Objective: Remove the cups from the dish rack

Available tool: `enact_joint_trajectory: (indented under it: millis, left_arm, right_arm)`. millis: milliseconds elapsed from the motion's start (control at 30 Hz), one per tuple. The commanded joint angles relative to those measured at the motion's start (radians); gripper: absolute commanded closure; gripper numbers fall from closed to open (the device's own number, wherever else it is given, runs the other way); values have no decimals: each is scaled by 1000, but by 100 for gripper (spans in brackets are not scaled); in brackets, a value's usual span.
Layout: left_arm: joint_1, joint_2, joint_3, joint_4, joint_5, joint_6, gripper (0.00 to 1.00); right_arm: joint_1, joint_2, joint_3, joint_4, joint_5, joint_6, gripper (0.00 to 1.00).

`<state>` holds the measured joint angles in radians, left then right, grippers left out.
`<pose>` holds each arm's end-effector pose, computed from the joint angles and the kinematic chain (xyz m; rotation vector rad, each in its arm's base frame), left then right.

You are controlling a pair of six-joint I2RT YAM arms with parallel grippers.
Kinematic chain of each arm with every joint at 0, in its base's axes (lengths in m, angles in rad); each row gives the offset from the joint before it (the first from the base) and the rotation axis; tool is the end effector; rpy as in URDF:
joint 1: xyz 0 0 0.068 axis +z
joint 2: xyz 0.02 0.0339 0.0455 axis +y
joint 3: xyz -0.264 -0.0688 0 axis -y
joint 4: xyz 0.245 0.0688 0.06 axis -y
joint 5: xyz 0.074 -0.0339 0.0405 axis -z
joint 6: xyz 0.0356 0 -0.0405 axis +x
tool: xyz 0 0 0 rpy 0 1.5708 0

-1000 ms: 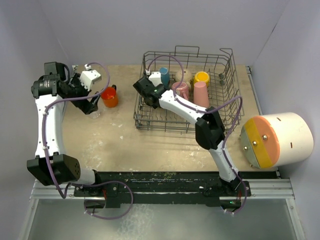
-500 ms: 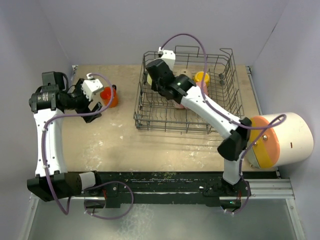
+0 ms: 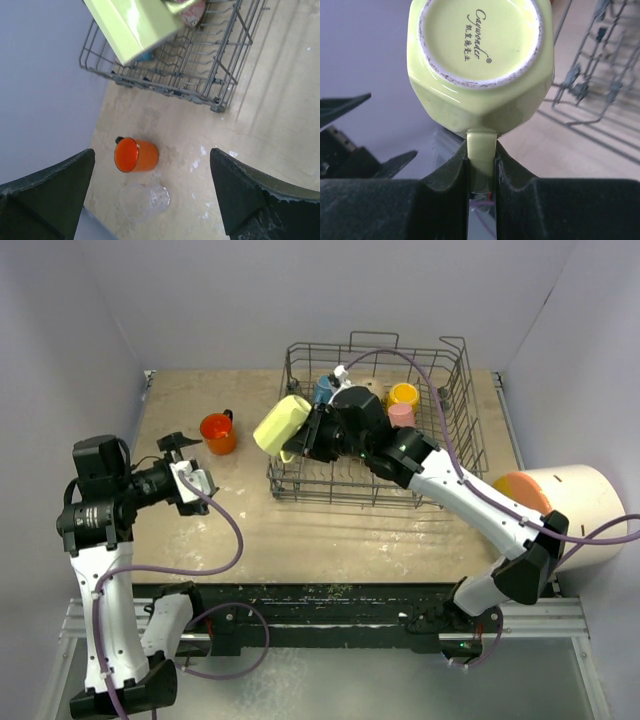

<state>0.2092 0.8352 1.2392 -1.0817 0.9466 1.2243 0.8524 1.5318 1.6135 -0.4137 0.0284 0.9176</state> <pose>0.1218 -0.0037 0.4013 1.3253 1.4283 -0.1354 0.2328 0.2648 0.4214 0.0889 2.0805 1.1303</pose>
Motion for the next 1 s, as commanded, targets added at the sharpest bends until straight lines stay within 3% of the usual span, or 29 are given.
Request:
enact_joint_trajectory:
  millis: [0, 133, 333, 567, 700, 967]
  left_arm:
    - [3, 30, 45, 51, 198, 91, 0]
    - [4, 1, 46, 32, 266, 173, 2]
    - [3, -27, 45, 88, 270, 150, 9]
    - [3, -38, 30, 161, 283, 96, 20]
    - [4, -36, 26, 198, 291, 69, 29]
    - [4, -55, -2, 306, 259, 4, 59]
  right_arm:
    - [2, -100, -92, 343, -237, 192, 100]
    - [2, -109, -207, 566, -348, 345, 100]
    - [6, -98, -311, 800, -409, 509, 100]
    - [61, -62, -346, 934, -416, 601, 100]
    - [101, -21, -352, 1032, -419, 658, 100]
    - [146, 17, -360, 1131, -423, 717, 100]
